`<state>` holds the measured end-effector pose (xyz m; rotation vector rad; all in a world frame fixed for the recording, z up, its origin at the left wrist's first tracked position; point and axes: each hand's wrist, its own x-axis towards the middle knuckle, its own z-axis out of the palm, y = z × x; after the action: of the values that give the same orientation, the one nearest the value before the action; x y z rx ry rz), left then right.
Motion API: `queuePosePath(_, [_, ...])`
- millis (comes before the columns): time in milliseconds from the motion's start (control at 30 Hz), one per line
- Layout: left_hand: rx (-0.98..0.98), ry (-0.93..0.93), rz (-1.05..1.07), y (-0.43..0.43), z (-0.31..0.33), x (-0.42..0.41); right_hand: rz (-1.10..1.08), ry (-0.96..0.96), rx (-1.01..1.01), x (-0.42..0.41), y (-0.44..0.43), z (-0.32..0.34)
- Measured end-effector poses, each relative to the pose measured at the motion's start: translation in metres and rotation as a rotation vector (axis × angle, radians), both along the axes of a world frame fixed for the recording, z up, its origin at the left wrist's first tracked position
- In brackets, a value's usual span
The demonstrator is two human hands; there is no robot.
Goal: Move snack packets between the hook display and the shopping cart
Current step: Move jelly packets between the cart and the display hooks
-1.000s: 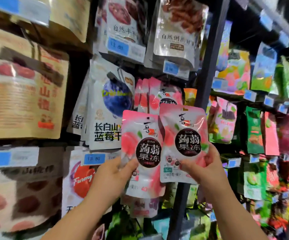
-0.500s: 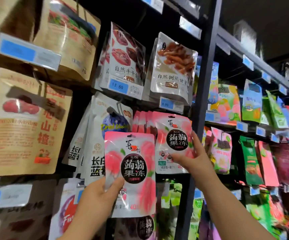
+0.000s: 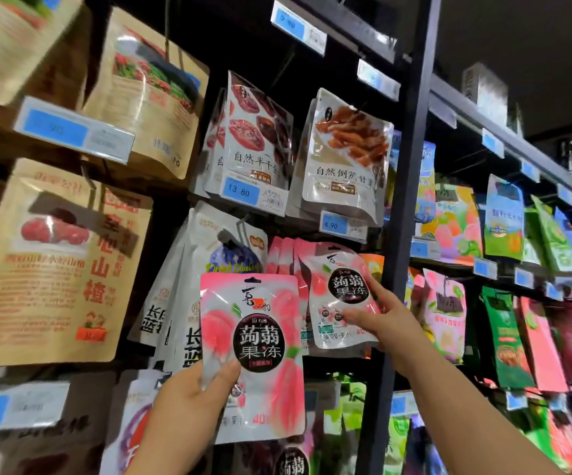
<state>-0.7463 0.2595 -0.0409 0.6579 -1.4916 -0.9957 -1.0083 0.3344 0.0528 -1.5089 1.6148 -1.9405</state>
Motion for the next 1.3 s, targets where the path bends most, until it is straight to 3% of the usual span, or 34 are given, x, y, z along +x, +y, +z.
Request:
queuePosePath(367, [-0.029,-0.007,0.033,-0.005,0.010,-0.002,0.091,-0.035,0.078,0.005,-0.014,0.007])
queuePosePath(567, [-0.016,-0.031,0.006,-0.010,0.017,-0.006,0.017,-0.007,0.090,0.007,-0.014,0.002])
queuePosePath(733, [-0.042,0.021,-0.060,-0.005,0.028,-0.007,-0.302,0.350,0.091,0.007,-0.012,-0.004])
queuePosePath(867, [-0.038,0.099,-0.172,-0.002,0.041,-0.017,-0.454,0.475,-0.078,0.020,-0.009,-0.002])
queuePosePath(933, [-0.070,0.080,-0.182,-0.003,0.046,-0.028,-0.344,0.392,-0.189,0.030,-0.003,0.000])
queuePosePath(1067, [-0.068,0.060,-0.202,-0.006,0.058,-0.055,-0.016,0.135,-0.067,0.039,0.002,0.005])
queuePosePath(1200, [-0.074,0.037,-0.213,-0.008,0.072,-0.079,0.123,-0.081,-0.113,0.038,-0.005,0.009])
queuePosePath(1300, [-0.113,-0.018,-0.193,-0.005,0.082,-0.089,0.161,-0.124,-0.090,0.031,-0.004,0.012])
